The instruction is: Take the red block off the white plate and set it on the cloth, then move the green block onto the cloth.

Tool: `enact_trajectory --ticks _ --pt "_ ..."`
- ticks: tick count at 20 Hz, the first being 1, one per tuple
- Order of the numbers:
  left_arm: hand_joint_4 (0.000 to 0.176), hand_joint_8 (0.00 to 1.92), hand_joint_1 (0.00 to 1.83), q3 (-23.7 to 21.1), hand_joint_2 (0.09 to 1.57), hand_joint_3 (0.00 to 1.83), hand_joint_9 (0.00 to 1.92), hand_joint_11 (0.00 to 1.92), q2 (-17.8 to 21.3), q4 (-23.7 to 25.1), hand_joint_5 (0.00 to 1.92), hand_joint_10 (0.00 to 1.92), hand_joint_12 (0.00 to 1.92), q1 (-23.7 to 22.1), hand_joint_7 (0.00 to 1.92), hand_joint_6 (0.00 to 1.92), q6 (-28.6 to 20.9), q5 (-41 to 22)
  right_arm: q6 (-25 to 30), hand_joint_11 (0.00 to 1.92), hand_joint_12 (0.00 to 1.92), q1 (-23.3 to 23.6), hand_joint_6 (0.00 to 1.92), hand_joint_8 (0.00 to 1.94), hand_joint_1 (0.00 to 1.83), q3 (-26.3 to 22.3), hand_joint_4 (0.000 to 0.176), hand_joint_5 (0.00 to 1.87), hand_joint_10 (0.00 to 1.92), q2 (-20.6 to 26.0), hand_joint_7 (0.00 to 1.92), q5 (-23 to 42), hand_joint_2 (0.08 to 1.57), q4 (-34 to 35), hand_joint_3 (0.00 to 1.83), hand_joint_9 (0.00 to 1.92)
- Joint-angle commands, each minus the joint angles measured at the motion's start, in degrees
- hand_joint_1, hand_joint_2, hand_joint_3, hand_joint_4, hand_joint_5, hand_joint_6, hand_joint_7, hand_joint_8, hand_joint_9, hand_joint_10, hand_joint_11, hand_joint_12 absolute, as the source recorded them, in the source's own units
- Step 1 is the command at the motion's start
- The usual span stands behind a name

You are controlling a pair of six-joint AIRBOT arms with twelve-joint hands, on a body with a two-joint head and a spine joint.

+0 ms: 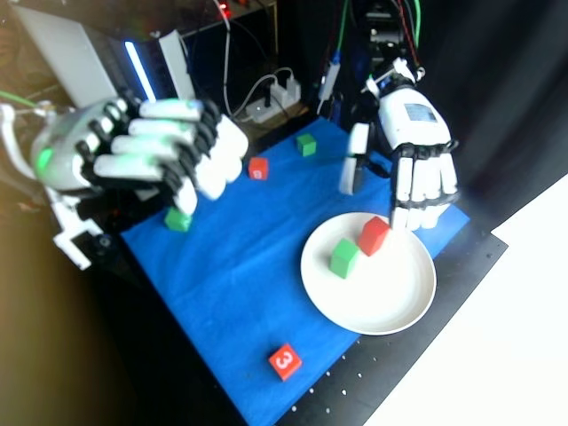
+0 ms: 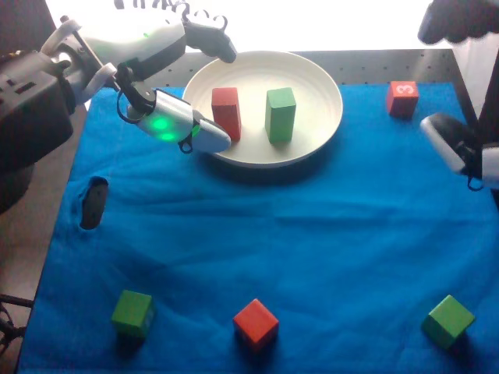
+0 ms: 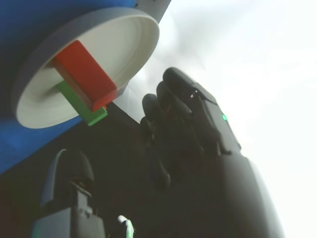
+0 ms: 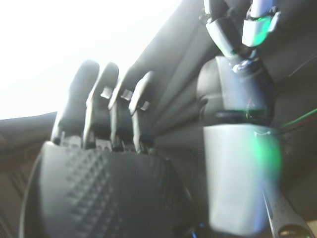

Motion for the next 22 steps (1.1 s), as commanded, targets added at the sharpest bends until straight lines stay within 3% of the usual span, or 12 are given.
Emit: enact_trajectory --ticks 1,3,4,5,7,8,10,11,12,13,15,22 --pt "0.015 0.22 0.86 0.03 0.88 0.05 0.13 0.00 0.24 0.11 0.41 0.77 1.40 -0.55 0.39 0.30 -0.11 -7.53 0.04 0.44 1.84 0.48 1.36 1.45 1.07 0.11 0.000 0.46 1.54 0.07 0.52 -6.83 0.50 -1.10 0.86 0.53" --pt "0.023 0.12 0.87 0.37 0.89 0.01 0.15 0.00 0.10 0.10 0.44 0.72 1.37 -0.57 0.41 0.22 -0.11 -7.02 0.04 0.45 1.85 0.48 1.34 1.44 1.04 0.12 0.000 0.43 1.56 0.07 0.48 -6.83 0.54 -1.10 0.82 0.50" --pt "0.027 0.11 0.86 0.75 0.90 0.01 0.16 0.00 -0.12 0.09 0.45 0.75 1.46 -0.60 0.42 0.20 -0.11 -6.68 0.04 0.46 1.84 0.48 1.33 1.44 1.04 0.14 0.000 0.44 1.55 0.05 0.49 -6.83 0.53 -1.11 0.81 0.51" --pt "0.024 0.10 0.85 1.59 0.91 0.01 0.16 0.00 -0.71 -0.03 0.46 0.82 1.48 -0.78 0.45 0.18 -0.11 -5.71 0.04 0.34 1.89 0.48 1.33 1.44 1.03 0.15 0.000 0.43 1.55 0.02 0.47 -6.83 0.53 -1.11 0.81 0.48" --pt "0.019 0.10 0.86 4.00 0.90 0.00 0.16 0.00 -2.72 -0.37 0.49 0.89 1.50 -1.20 0.48 0.16 -0.11 -3.34 0.04 0.35 1.90 0.49 1.37 1.48 1.04 0.31 0.000 0.46 1.56 0.02 0.50 -6.68 0.50 -1.12 0.86 0.50" --pt "0.041 0.10 0.86 4.90 0.90 0.00 0.16 0.00 -3.35 -0.39 0.48 0.90 1.53 -1.39 0.47 0.16 -0.11 -2.58 0.04 0.38 1.90 0.49 1.39 1.51 1.03 0.44 0.000 0.45 1.59 0.02 0.50 -6.37 0.50 -1.14 0.87 0.50" --pt "0.021 0.10 0.91 6.21 0.92 0.00 0.20 0.00 -4.36 -0.60 0.49 0.89 1.58 -1.58 0.47 0.15 -0.11 -1.36 0.04 0.44 1.91 0.49 1.40 1.55 1.06 0.74 0.000 0.46 1.65 -0.21 0.53 -5.22 0.47 -1.28 0.88 0.53" --pt "0.024 0.09 0.92 6.61 0.91 0.00 0.21 0.02 -4.73 -0.75 0.50 0.88 1.62 -1.67 0.47 0.15 -0.11 -0.92 0.04 0.47 1.87 0.49 1.36 1.44 1.12 0.78 0.000 0.49 1.57 -0.32 0.55 -5.15 0.43 -1.29 0.87 0.56" --pt "0.011 0.09 0.93 6.95 0.91 0.00 0.23 0.08 -5.12 -0.78 0.50 0.88 1.61 -1.74 0.46 0.15 -0.11 -0.68 0.04 0.48 1.82 0.49 1.34 1.38 1.15 0.78 0.000 0.49 1.52 -0.33 0.56 -5.15 0.42 -1.30 0.86 0.57" --pt "0.017 0.08 0.93 7.54 0.91 0.00 0.24 0.08 -5.77 -0.79 0.50 0.84 1.56 -1.78 0.46 0.14 -0.11 -0.20 0.04 0.46 1.81 0.49 1.36 1.36 1.19 0.82 0.000 0.48 1.50 -0.36 0.55 -5.15 0.40 -1.30 0.88 0.56" --pt "0.002 0.07 0.95 8.78 0.91 0.00 0.27 0.07 -7.06 -0.78 0.52 0.79 1.56 -1.82 0.48 0.14 -0.11 0.94 0.04 0.39 1.82 0.49 1.33 1.31 1.21 0.91 0.000 0.46 1.45 -0.44 0.55 -5.15 0.41 -1.30 0.87 0.54" --pt "0.000 0.10 0.99 11.38 0.93 0.00 0.32 0.12 -9.64 -1.31 0.54 0.88 1.58 -1.94 0.57 0.16 -0.11 2.75 0.04 0.40 1.85 0.49 1.31 1.36 1.20 0.99 0.000 0.46 1.51 -0.50 0.52 -5.15 0.45 -1.30 0.87 0.50"
